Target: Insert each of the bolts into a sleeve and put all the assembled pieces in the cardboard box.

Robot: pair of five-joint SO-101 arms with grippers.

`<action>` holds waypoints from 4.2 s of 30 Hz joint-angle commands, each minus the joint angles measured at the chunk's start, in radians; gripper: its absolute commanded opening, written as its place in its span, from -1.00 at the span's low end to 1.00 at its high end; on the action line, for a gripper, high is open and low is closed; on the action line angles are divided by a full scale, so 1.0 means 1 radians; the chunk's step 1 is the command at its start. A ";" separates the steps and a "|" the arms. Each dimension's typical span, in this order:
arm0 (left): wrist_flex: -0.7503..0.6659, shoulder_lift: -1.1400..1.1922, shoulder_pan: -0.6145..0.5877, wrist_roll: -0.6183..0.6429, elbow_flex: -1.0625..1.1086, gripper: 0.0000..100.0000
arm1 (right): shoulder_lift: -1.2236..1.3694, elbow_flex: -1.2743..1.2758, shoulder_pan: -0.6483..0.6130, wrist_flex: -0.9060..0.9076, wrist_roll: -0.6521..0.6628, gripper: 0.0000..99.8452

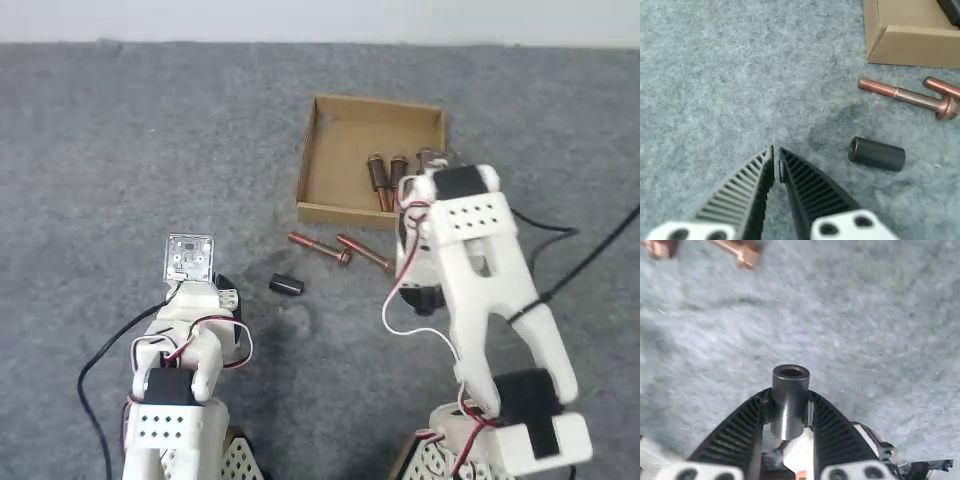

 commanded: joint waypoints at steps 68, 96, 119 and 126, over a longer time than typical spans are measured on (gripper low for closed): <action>0.471 1.175 0.404 -1.209 -1.110 -0.77 | -0.076 0.597 0.441 -0.806 0.064 -0.99; 0.365 1.857 0.450 -1.146 -1.603 -0.76 | -0.076 0.597 0.440 -0.823 0.221 -0.99; 0.310 1.973 0.496 -1.074 -1.609 -0.98 | -0.076 0.597 0.438 -0.823 0.222 -0.99; 0.305 1.962 0.516 -0.898 -1.616 -0.98 | -0.074 0.606 0.438 -0.829 0.222 -0.99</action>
